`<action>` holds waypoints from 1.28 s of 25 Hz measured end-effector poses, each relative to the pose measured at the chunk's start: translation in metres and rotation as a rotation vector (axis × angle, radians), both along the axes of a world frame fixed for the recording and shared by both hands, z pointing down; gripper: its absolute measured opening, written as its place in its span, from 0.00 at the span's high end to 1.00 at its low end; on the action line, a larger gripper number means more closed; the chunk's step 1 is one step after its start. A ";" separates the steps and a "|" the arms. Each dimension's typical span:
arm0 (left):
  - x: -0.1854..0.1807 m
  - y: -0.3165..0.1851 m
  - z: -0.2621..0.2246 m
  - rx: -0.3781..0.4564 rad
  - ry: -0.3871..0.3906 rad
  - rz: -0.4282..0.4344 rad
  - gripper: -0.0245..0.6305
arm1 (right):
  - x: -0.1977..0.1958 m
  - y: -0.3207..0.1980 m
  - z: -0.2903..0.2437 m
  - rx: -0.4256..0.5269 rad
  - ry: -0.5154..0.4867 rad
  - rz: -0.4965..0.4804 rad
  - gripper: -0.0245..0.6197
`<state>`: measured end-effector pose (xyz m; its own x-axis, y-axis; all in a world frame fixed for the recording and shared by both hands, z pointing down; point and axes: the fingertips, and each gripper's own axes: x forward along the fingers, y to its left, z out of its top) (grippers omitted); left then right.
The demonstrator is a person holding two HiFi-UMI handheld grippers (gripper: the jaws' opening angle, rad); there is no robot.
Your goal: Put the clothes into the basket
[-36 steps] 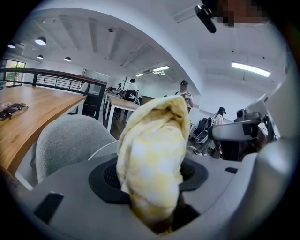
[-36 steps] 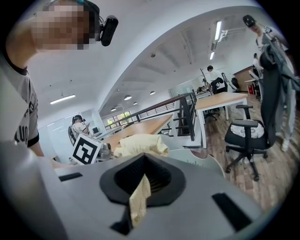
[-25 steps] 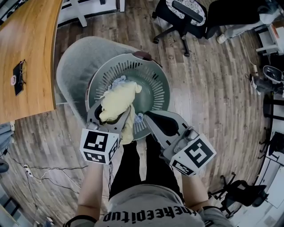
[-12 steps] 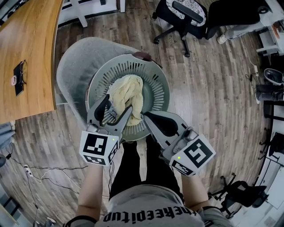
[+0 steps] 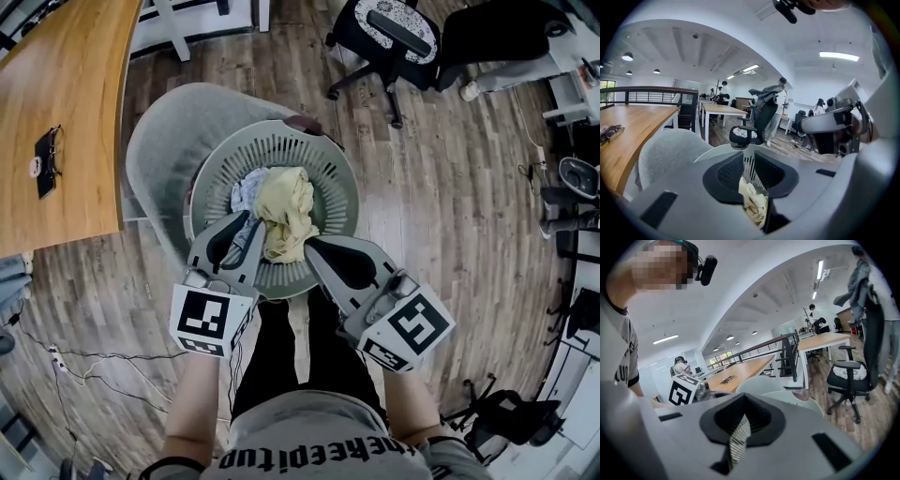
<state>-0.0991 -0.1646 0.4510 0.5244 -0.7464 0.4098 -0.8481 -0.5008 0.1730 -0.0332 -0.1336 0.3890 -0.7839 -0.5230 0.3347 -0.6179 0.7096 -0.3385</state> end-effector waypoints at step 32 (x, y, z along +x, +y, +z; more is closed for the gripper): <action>-0.009 0.047 -0.139 0.191 0.087 -0.137 0.94 | -0.035 0.012 -0.072 0.140 -0.037 -0.269 0.95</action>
<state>-0.1082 -0.1177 0.3124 0.4404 -0.8725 0.2119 -0.8962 -0.4132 0.1613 -0.0685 -0.1216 0.3169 -0.9109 -0.3339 0.2424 -0.3905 0.8874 -0.2449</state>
